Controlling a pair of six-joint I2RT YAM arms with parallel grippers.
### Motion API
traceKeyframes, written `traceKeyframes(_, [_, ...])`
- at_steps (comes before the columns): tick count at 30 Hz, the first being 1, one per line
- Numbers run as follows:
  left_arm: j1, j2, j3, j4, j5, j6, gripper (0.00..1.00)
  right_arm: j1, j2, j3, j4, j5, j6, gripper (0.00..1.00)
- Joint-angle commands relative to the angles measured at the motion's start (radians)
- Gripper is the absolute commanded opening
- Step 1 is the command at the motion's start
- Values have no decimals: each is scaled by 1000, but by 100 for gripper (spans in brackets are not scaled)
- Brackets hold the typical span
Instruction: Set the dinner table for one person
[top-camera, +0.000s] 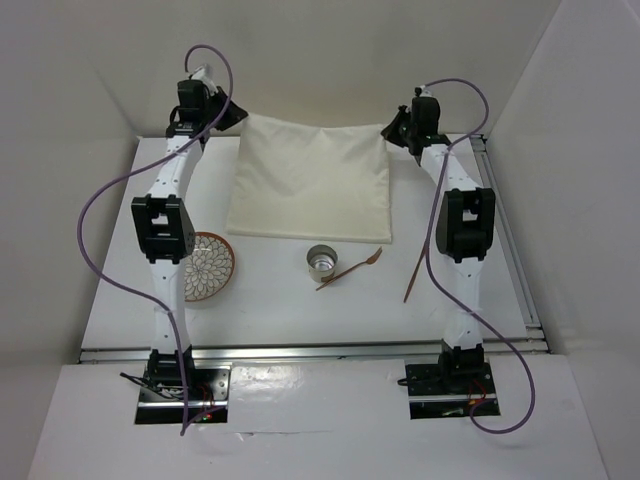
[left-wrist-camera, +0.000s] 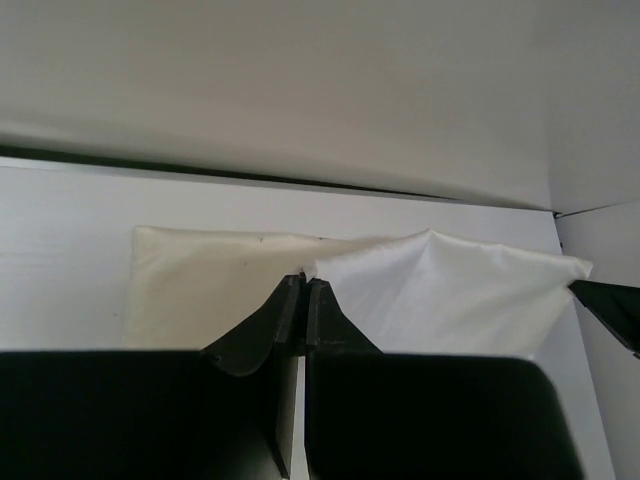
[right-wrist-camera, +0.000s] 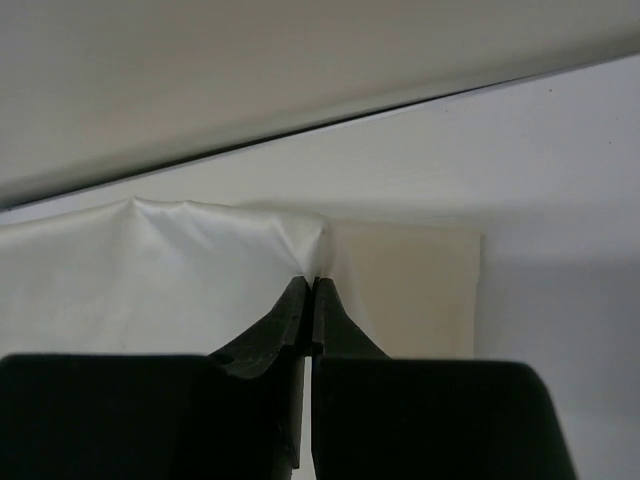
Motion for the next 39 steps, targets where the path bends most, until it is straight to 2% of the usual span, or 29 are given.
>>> traceKeyframes(1, [4,83,-30,139,13,-47,6,8,64,66,35,40,-4,0])
traceKeyframes(2, [-7,92,-31,157,13,-61,26,8,96,87,35,40,-4,0])
traceKeyframes(3, [-7,125,-31,158,13,-61,79,8,111,103,26,40,-4,11])
traceKeyframes(4, [-7,146,12,136,13,-75,100,8,122,117,17,40,-4,62])
traceKeyframes(6, [-7,161,43,96,13,-61,100,8,122,117,17,40,6,100])
traceKeyframes(10, [-7,-12,-131,116,-53,-1,100,8,44,32,26,62,-4,100])
traceKeyframes(13, [-7,-145,-172,35,-113,55,100,8,-69,-72,5,91,-4,100])
traceKeyframes(15, [-7,-214,-207,-52,-150,79,100,8,-187,-197,5,103,-4,100])
traceKeyframes(17, [-7,-321,-305,-101,-194,124,100,8,-267,-320,5,93,-4,100])
traceKeyframes(18, [-7,-353,-343,-155,-208,135,100,8,-330,-349,-35,92,7,92])
traceKeyframes(20, [-7,-402,-472,-196,-198,145,92,8,-371,-392,-110,82,19,83])
traceKeyframes(21, [-7,-444,-527,-197,-181,145,81,8,-407,-438,-182,82,19,75])
traceKeyframes(23, [-7,-472,-689,-159,-120,145,70,8,-444,-507,-213,82,29,64])
traceKeyframes(24, [-18,-472,-728,-143,-104,136,57,8,-476,-579,-213,68,29,64])
traceKeyframes(25, [-27,-472,-762,-129,-104,135,33,8,-476,-606,-213,48,29,66])
traceKeyframes(26, [-38,-457,-785,-116,-116,126,23,8,-476,-615,-227,31,29,70])
traceKeyframes(27, [-57,-430,-770,-144,-125,135,13,8,-459,-606,-272,20,29,82])
traceKeyframes(28, [-68,-396,-735,-189,-125,135,3,17,-441,-588,-306,20,29,85])
traceKeyframes(29, [-79,-327,-700,-230,-125,148,0,17,-425,-569,-335,39,29,87])
traceKeyframes(32, [-110,-276,-661,-253,-127,138,0,56,-390,-555,-377,117,20,88])
traceKeyframes(37, [-136,-265,-722,-244,-145,105,0,74,-365,-613,-400,166,39,88])
traceKeyframes(39, [-145,-275,-762,-244,-145,91,0,74,-356,-636,-400,166,49,84])
